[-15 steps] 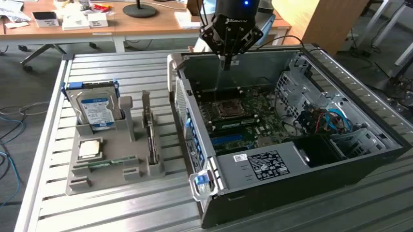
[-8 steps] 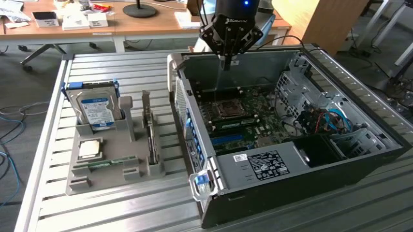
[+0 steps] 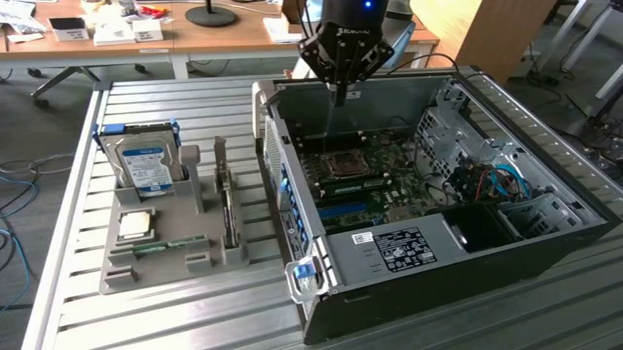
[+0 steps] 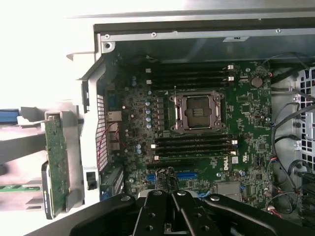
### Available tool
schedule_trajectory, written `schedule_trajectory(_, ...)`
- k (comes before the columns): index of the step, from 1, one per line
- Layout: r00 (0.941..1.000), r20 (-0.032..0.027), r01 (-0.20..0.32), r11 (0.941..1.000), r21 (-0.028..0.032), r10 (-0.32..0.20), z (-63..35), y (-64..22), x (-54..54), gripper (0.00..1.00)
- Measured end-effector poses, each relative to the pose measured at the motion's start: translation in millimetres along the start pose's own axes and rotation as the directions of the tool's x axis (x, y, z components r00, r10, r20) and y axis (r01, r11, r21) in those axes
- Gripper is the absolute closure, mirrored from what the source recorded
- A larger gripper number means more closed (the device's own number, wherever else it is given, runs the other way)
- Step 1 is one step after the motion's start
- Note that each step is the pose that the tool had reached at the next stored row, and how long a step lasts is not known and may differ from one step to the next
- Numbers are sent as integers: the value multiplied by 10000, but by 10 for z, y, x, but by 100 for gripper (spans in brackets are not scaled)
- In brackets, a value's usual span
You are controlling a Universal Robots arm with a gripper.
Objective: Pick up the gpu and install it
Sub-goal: 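Reach for the gpu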
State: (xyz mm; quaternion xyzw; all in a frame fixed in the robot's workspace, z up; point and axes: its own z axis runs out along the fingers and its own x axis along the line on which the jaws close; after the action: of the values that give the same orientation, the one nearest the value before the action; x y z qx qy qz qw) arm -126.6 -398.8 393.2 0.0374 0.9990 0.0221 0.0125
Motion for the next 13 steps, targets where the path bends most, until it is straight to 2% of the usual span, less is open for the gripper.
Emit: schedule_trajectory(13,10000,-1,1,10000,0,-1,-4,-10,128,89)
